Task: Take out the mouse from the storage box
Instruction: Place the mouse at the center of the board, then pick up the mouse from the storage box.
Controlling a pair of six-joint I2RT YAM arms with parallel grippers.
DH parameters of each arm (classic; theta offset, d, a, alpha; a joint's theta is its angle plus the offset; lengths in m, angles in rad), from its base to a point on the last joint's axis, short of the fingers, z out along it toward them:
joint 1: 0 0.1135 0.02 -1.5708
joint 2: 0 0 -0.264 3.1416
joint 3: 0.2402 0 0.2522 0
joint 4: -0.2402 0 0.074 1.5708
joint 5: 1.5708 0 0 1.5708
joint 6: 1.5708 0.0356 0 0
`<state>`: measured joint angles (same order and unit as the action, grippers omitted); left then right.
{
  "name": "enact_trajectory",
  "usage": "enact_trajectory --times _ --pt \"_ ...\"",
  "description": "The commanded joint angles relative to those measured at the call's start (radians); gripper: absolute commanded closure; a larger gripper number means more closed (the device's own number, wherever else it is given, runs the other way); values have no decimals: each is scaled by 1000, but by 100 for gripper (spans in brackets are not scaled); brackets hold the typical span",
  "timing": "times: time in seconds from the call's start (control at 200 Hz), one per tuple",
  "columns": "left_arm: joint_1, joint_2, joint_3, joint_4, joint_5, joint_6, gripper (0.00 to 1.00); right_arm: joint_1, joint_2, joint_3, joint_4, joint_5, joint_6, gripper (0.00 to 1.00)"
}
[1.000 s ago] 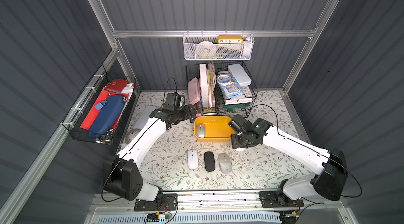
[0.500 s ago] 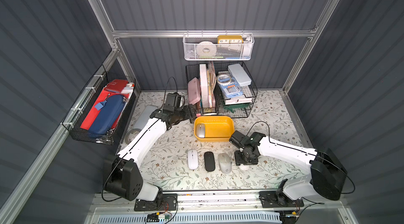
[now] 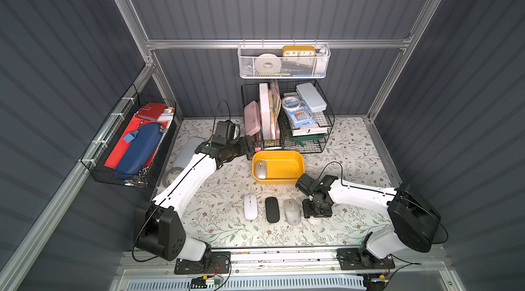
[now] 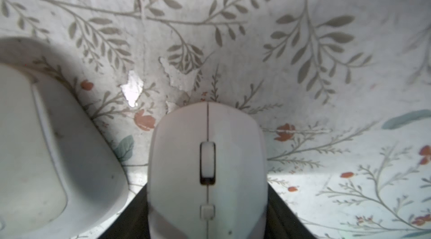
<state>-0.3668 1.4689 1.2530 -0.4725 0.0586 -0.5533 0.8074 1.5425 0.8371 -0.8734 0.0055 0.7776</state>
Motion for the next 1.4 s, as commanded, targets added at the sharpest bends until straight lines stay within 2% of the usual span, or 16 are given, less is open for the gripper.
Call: enact_trajectory --times 0.0,0.09,0.22,0.4,0.51,0.63,0.795,0.935,1.061,1.176,1.271,1.396 --pt "-3 -13 0 -11 -3 10 11 -1 47 31 -13 -18 -21 48" --pt "-3 -11 3 -12 -3 12 11 -1 68 54 -42 -21 -31 44" --pt "-3 -15 12 -17 -8 16 11 1 92 76 -65 -43 -59 33" --pt "-2 -30 28 -22 -5 26 10 1 111 83 -78 -54 -67 25" --pt "-2 -32 23 -22 3 29 10 1 121 95 -99 -42 -77 24" --pt "-3 -39 13 -21 9 30 10 1 66 114 -124 -3 -50 22" --pt "-3 -39 23 -28 13 45 10 3 -76 274 -227 27 -84 16" --pt "-3 -33 28 -23 12 43 10 16 -89 469 -323 65 -152 13" --pt "-2 -31 33 -24 13 43 10 16 0 544 -238 55 -227 13" --pt "-2 -35 47 -34 3 37 10 16 195 697 -203 29 -276 9" --pt "-3 -48 50 -38 -11 24 10 22 360 826 -170 67 -274 6" --pt "-2 -54 58 -67 -26 36 10 17 485 917 -77 131 -249 5"
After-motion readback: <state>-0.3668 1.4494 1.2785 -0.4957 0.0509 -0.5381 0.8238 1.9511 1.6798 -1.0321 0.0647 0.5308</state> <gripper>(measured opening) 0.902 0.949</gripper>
